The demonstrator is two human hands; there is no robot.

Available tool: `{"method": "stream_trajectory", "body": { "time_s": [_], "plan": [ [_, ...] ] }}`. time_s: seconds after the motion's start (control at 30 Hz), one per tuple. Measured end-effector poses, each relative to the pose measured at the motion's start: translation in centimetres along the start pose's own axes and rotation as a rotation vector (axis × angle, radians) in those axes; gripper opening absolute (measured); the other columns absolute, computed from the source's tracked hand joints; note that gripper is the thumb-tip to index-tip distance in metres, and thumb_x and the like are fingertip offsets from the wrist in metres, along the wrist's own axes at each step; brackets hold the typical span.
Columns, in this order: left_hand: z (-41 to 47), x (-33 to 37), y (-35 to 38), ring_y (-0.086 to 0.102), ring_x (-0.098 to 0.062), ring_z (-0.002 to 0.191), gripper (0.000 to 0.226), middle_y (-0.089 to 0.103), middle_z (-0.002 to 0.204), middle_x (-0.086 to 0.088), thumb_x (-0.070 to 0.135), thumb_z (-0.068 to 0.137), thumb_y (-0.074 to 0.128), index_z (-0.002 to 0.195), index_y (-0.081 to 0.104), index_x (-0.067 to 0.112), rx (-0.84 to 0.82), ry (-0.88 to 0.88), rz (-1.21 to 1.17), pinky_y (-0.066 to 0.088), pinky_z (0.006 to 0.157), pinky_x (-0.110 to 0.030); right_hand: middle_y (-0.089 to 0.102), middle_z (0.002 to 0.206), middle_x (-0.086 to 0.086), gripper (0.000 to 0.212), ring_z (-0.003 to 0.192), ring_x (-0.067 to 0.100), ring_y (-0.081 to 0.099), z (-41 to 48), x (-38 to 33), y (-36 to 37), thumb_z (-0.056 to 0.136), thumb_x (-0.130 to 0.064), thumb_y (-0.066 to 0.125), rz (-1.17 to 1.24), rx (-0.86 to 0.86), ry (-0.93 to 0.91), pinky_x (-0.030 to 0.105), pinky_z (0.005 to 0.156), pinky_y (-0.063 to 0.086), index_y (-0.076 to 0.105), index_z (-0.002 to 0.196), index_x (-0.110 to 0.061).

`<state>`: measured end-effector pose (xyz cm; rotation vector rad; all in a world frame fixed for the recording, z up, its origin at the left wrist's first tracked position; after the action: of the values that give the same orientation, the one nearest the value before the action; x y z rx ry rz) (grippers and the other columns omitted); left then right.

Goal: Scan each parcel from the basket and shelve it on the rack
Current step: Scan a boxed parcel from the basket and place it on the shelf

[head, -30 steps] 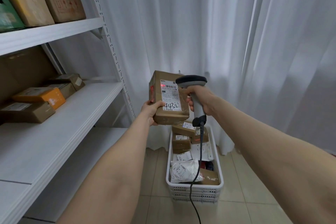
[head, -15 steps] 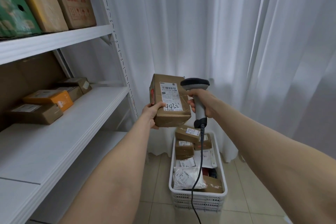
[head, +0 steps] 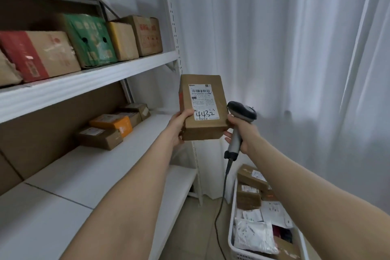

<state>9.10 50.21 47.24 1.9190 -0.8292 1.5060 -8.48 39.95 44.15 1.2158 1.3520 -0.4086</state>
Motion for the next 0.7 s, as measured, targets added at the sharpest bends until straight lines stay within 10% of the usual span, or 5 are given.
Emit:
{"method": "stream_trajectory", "body": {
  "time_s": [0.27, 0.5, 0.7],
  "plan": [
    [-5.8, 3.0, -4.6, 0.049, -0.024, 0.117, 0.08, 0.052, 0.131, -0.002, 0.033, 0.075, 0.077, 0.142, 0.034, 0.03, 0.057, 0.134, 0.146, 0.028, 0.106, -0.051, 0.066, 0.095, 0.013, 0.012, 0.084, 0.029, 0.068, -2.9, -0.4, 4.3, 0.085, 0.001, 0.065, 0.021, 0.004, -0.06, 0.034, 0.073, 0.056, 0.058, 0.086, -0.008],
    [-14.8, 8.0, -6.9, 0.059, -0.01, 0.096, 0.089, 0.051, 0.135, 0.002, 0.036, 0.075, 0.077, 0.148, 0.028, 0.023, 0.184, 0.314, 0.198, 0.055, 0.069, -0.021, 0.065, 0.085, 0.008, 0.017, 0.069, 0.021, 0.067, -9.0, -2.9, 8.2, 0.082, 0.004, 0.067, 0.14, -0.094, -0.126, 0.026, 0.063, 0.054, 0.058, 0.081, -0.01],
    [-23.2, 11.3, -10.9, 0.05, -0.028, 0.121, 0.093, 0.05, 0.138, -0.003, 0.052, 0.068, 0.078, 0.146, 0.032, 0.031, 0.35, 0.334, 0.215, 0.041, 0.103, -0.052, 0.066, 0.085, 0.005, 0.016, 0.075, 0.018, 0.066, -14.5, -5.0, 14.3, 0.083, -0.002, 0.071, 0.139, -0.264, -0.169, 0.029, 0.07, 0.054, 0.059, 0.083, -0.013]
  ]
}}
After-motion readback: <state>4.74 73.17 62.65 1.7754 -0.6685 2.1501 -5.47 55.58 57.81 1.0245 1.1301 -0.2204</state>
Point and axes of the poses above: each hand's wrist, its own z-axis towards the middle knuckle, its own y-axis out of the palm, x = y × z, the point moved 5 cm from there along z, towards the middle knuckle
